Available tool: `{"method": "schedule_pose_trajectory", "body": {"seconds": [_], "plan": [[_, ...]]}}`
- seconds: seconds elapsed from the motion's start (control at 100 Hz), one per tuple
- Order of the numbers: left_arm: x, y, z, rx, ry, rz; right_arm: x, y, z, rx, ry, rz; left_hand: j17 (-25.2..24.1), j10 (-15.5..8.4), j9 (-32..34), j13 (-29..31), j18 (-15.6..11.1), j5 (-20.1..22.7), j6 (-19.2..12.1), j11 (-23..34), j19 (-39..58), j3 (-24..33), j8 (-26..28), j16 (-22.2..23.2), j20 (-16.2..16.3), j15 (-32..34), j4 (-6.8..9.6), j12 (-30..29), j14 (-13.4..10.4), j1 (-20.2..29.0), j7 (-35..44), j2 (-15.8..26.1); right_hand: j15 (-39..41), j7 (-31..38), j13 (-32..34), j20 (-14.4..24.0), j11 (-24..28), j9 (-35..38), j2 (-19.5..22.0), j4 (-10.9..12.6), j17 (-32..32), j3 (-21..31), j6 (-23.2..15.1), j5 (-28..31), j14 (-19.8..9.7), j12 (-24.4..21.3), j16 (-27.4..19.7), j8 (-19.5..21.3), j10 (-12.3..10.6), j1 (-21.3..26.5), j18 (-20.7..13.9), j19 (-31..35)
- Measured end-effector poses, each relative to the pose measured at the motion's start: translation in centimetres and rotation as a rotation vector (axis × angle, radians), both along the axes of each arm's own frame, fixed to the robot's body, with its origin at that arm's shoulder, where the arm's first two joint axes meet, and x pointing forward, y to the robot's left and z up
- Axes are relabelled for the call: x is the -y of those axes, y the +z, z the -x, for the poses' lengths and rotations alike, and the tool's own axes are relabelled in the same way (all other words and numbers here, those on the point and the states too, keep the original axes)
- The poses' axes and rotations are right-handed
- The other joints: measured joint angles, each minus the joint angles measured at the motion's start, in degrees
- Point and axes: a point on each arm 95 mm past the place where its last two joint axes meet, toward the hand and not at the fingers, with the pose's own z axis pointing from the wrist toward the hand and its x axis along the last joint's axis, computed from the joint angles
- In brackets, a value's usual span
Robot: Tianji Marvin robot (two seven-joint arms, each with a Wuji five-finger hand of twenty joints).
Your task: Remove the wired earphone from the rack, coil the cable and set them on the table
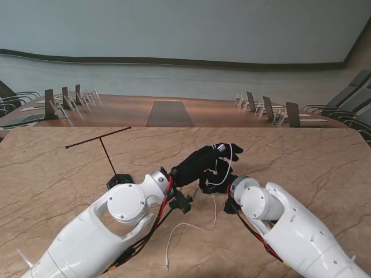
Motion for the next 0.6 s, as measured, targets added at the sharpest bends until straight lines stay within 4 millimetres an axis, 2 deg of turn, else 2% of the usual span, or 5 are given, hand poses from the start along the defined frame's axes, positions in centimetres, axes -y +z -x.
{"method": "schedule_pose_trajectory", "body": {"seconds": [0.41,0.6], "plan": [[0.4,-0.2,1.4,-0.053,-0.036,0.031,0.6,-0.3,-1.4,0.012,-0.059,0.024,1.8,0.0,-0.3,1.3,0.2,-0.5,-0.1,0.8,0.6,0.0,0.2,1.6,0.0,0.7,0.0,1.5,-0.1,0.7,0.2,1.2,0.0,0.0,0.0,0.0,0.0,0.0,-0.6,0.0,0.0,0.7,0.2,0.4,0.0,0.0,0.0,0.0,0.0,0.0,0.0,0.0],[0.4,-0.3,1.9,-0.064,-0.065,0.022,1.4,0.3,-2.0,0.038,-0.091,0.032,3.4,0.0,-0.3,3.0,1.6,-1.8,-0.1,1.4,2.7,0.0,0.7,3.2,0.9,2.5,0.0,2.4,-0.1,0.7,0.3,1.2,0.0,0.0,0.0,0.0,0.1,0.0,-0.6,0.0,0.0,0.7,0.4,0.4,0.0,0.0,0.0,0.0,0.0,0.0,0.0,0.0]]}}
